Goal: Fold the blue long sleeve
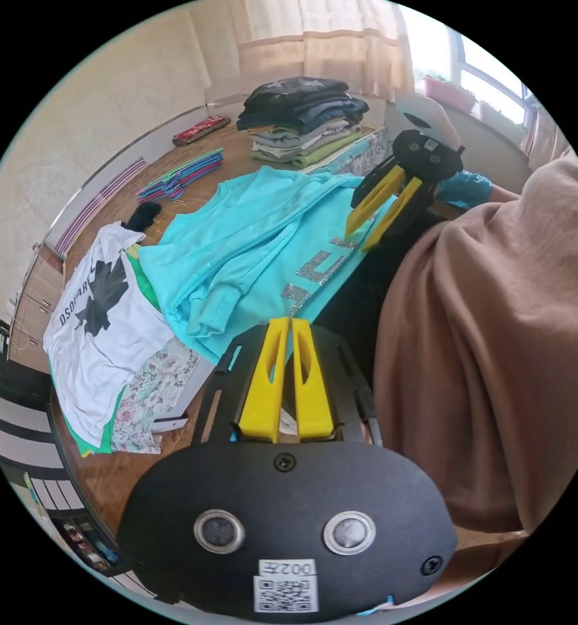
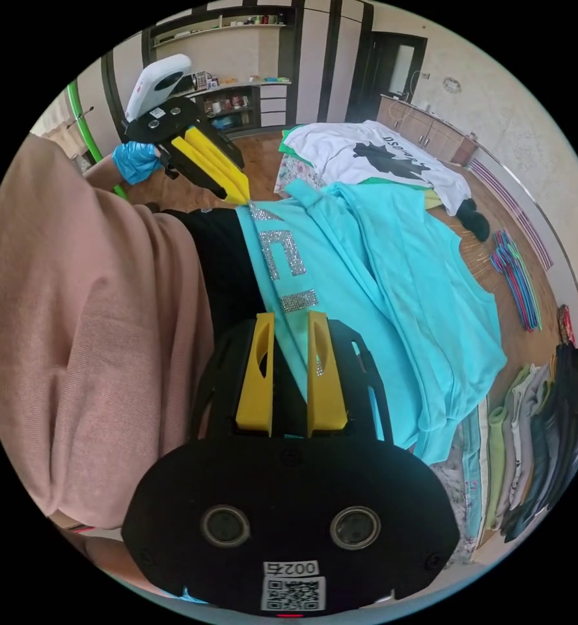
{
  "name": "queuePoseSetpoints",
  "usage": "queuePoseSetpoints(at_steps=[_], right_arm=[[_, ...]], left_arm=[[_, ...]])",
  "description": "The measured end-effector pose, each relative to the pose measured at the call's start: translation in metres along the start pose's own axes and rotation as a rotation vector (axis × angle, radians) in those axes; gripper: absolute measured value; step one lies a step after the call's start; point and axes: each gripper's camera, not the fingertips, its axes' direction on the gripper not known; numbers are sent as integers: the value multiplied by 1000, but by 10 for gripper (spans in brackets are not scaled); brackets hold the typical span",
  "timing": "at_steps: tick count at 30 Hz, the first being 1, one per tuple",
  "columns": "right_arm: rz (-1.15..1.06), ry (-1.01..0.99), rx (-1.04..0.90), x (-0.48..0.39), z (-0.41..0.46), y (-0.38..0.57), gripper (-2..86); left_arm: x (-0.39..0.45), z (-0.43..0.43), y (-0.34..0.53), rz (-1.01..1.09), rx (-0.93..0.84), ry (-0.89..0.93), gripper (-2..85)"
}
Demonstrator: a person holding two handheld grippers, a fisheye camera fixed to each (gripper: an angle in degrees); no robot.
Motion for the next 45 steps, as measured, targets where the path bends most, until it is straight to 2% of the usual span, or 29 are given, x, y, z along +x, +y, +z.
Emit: queuePoseSetpoints(at_steps=[2,4,10,17,26,35,39,42,45], right_arm=[[-2,37,-22,-4,6,-5,57],[11,64,-23,-7,10,-10,5],[68,61,68,-9,5,-18,-9],[29,27,-3,-18,26,-35,-9],[65,4,-3,-19,40,-58,-4],[69,50,-79,-32,54,-76,-4],[8,-6,-113,-36,49,-88,-2],[-6,-62,-38,-38,35,-103,10],[-27,-36,66,-44,28,-126,62]], left_arm=[[3,0,-1,23,-16,5,-10],[2,-2,2,30,-10,85,-10],[-20,-4,26,-146,35,80,-7],[-36,3,51,-243,-18,76,40],[-35,22,64,-293,-88,18,50],[-27,17,76,-361,-43,-110,-6],[-26,1,79,-389,-31,-100,-11],[-30,-22,75,-417,-39,-108,-10],[-33,-48,64,-422,-41,-131,-9]])
